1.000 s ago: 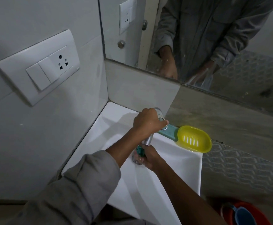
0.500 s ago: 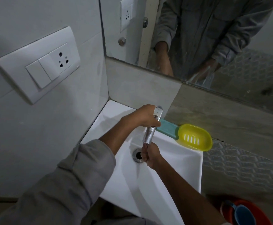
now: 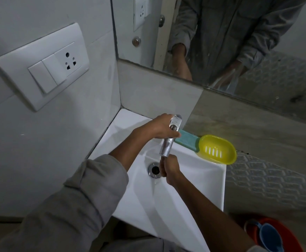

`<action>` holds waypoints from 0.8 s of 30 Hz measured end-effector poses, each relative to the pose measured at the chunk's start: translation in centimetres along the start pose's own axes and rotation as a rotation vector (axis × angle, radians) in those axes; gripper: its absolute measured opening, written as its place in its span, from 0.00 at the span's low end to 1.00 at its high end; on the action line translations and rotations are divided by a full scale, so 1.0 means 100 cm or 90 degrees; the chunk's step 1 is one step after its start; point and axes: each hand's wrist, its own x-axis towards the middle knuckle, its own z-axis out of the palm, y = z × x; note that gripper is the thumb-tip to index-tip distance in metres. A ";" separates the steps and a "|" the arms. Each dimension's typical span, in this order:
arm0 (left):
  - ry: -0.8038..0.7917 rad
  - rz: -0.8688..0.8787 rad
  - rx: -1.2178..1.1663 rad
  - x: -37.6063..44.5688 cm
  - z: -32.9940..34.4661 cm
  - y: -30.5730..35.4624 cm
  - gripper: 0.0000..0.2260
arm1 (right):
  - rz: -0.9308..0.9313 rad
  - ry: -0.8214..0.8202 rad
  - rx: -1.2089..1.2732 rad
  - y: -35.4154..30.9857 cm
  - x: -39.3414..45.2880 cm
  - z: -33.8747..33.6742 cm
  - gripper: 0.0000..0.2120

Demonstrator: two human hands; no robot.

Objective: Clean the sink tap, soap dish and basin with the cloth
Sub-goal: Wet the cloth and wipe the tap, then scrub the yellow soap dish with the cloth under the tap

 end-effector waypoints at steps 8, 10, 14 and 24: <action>0.040 0.017 0.082 -0.007 0.004 -0.002 0.32 | -0.054 -0.032 -0.004 -0.005 -0.014 -0.012 0.16; 0.114 0.040 0.156 -0.013 0.007 0.001 0.34 | -0.023 -0.147 0.012 -0.006 -0.021 -0.026 0.14; 0.274 0.138 0.068 -0.036 0.014 0.016 0.25 | -0.077 -0.111 -0.224 0.019 -0.036 -0.057 0.04; 0.182 0.142 -0.345 -0.074 0.101 0.032 0.09 | -0.415 0.443 -0.633 -0.018 -0.032 -0.152 0.20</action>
